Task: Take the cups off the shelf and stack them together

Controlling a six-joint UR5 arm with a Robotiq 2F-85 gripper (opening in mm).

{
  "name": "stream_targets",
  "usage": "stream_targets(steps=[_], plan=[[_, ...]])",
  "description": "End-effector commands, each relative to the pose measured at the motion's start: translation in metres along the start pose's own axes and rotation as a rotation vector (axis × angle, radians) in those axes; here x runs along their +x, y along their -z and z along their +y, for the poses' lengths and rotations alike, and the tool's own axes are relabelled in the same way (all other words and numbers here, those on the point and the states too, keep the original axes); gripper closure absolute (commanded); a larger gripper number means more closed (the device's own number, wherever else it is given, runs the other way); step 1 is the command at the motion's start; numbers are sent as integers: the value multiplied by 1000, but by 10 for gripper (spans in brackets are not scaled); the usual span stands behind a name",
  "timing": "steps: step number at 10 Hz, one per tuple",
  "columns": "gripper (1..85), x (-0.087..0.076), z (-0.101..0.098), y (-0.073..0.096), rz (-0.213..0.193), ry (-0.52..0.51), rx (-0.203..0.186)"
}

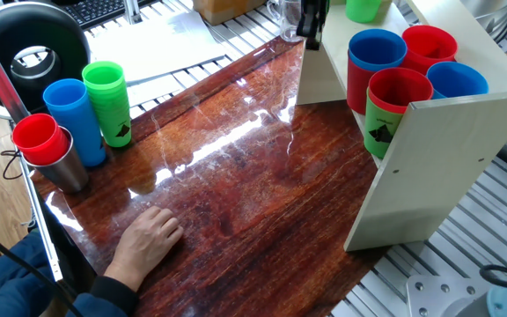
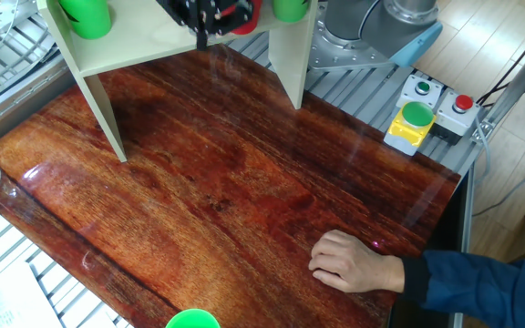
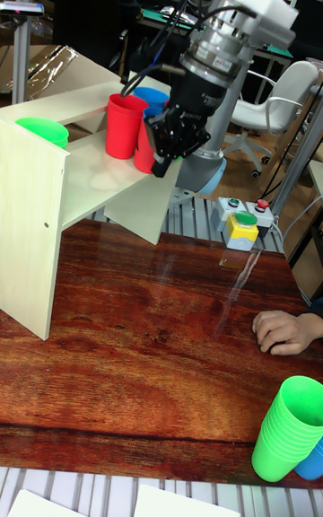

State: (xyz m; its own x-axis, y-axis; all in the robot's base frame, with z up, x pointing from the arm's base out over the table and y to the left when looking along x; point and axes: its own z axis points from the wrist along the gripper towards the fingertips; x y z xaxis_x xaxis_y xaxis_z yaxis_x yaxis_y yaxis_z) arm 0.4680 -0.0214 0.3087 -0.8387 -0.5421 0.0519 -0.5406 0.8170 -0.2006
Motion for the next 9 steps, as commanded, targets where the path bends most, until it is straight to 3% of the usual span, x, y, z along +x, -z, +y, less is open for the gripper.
stream_targets(steps=[1, 2, 3, 4, 7, 9], plan=[[843, 0, 4, 7, -13, 46, 9], [843, -4, 10, 7, -31, 86, -14], [843, -9, 27, 8, -51, 85, -79], [843, -18, 36, 10, -89, 72, -112], [843, -47, 35, 14, -192, -55, -116], [843, -42, 29, 12, -176, -43, -91]])
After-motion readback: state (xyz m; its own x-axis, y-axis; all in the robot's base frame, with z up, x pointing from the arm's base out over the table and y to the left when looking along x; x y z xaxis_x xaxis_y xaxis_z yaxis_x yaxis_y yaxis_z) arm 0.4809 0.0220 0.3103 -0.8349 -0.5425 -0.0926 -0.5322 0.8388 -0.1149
